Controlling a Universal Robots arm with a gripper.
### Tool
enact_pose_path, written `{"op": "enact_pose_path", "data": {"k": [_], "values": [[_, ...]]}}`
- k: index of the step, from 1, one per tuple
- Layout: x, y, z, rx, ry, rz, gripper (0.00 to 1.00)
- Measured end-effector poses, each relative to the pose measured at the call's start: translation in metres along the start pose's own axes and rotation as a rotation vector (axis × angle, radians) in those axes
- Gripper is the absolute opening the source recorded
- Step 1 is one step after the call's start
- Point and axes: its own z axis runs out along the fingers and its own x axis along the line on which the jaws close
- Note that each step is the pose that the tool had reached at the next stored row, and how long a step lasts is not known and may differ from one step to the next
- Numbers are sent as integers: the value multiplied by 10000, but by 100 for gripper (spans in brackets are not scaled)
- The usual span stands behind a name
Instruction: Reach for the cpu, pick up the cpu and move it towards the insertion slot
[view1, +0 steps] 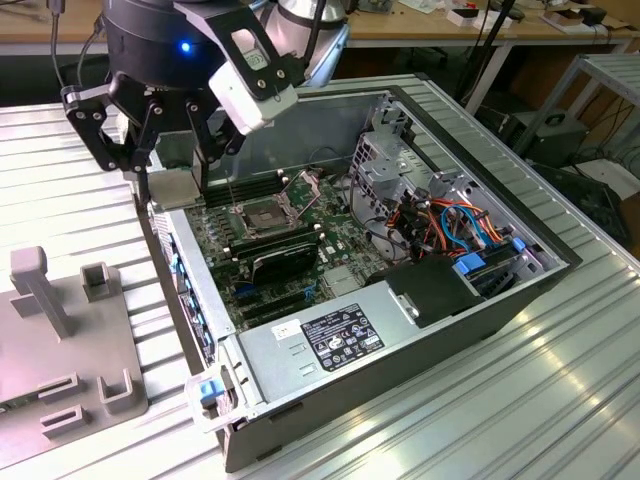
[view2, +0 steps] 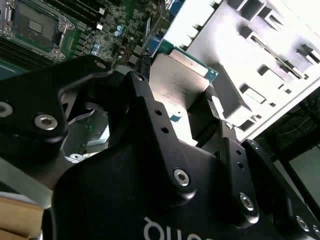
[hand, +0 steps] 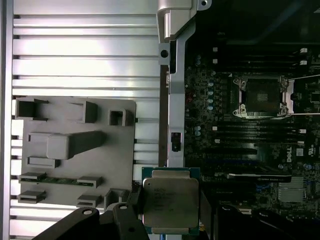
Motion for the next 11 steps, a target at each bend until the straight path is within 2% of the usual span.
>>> {"op": "enact_pose_path", "data": {"k": [11], "values": [[-160, 37, -5, 2, 1, 1, 55]]}}
